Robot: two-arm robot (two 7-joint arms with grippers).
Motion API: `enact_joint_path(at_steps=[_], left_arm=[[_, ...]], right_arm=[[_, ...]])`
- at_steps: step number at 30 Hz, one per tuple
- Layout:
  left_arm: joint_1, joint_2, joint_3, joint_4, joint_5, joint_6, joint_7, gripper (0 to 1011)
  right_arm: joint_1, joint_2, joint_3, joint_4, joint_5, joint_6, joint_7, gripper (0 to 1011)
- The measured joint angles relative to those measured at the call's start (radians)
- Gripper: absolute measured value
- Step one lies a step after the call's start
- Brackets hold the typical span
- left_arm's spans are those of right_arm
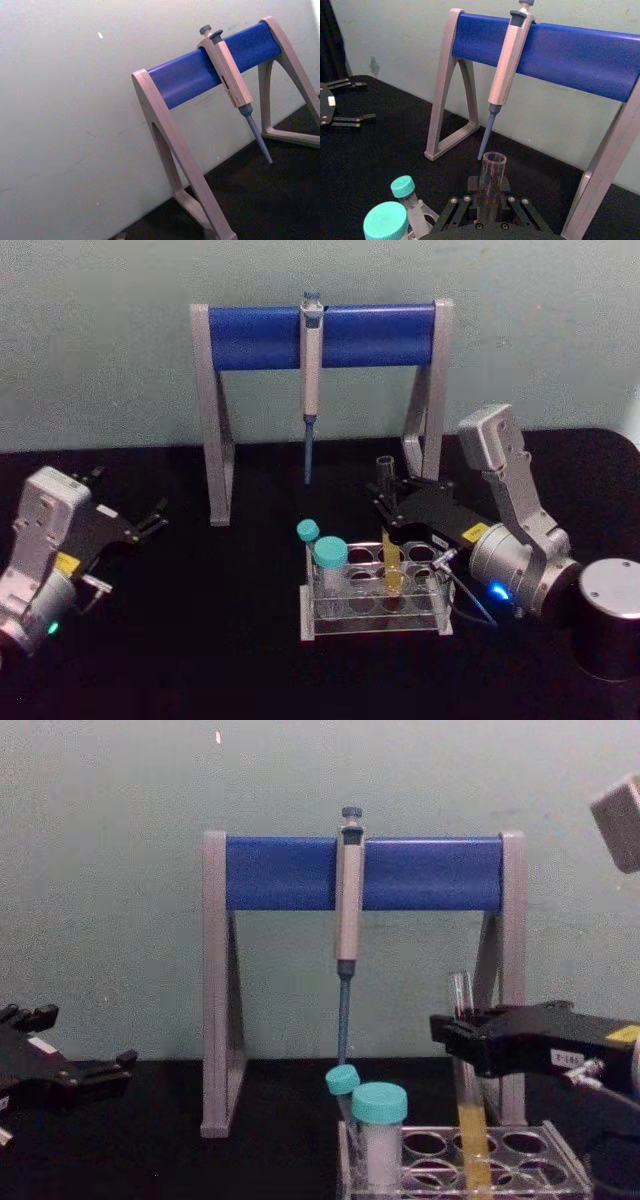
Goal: Pick up the test tube from the test tube rack, shake it, then place it back into the test tube rack.
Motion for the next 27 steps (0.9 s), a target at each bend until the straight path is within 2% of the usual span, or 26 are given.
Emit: enact_joint_path(at_steps=[6, 11, 20, 27], left_arm=[[0.0, 0.0, 0.0, 0.0, 0.0, 0.0, 0.0, 1001], [0.0, 0.0, 0.0, 0.0, 0.0, 0.0, 0.0, 1001], [0.0, 0.0, 0.0, 0.0, 0.0, 0.0, 0.0, 1001], [0.0, 0.0, 0.0, 0.0, 0.0, 0.0, 0.0, 1001]], right_arm=[[0.0, 0.0, 0.0, 0.0, 0.0, 0.0, 0.0, 244], [-0.004, 0.003, 0.002, 0.0, 0.007, -0.029, 0.021, 241], [-0.026, 0.014, 0.026, -0.031, 0.09, -0.092, 0.066, 240], [-0.042, 0.027, 0.034, -0.065, 0.125, -0.125, 0.07, 240]])
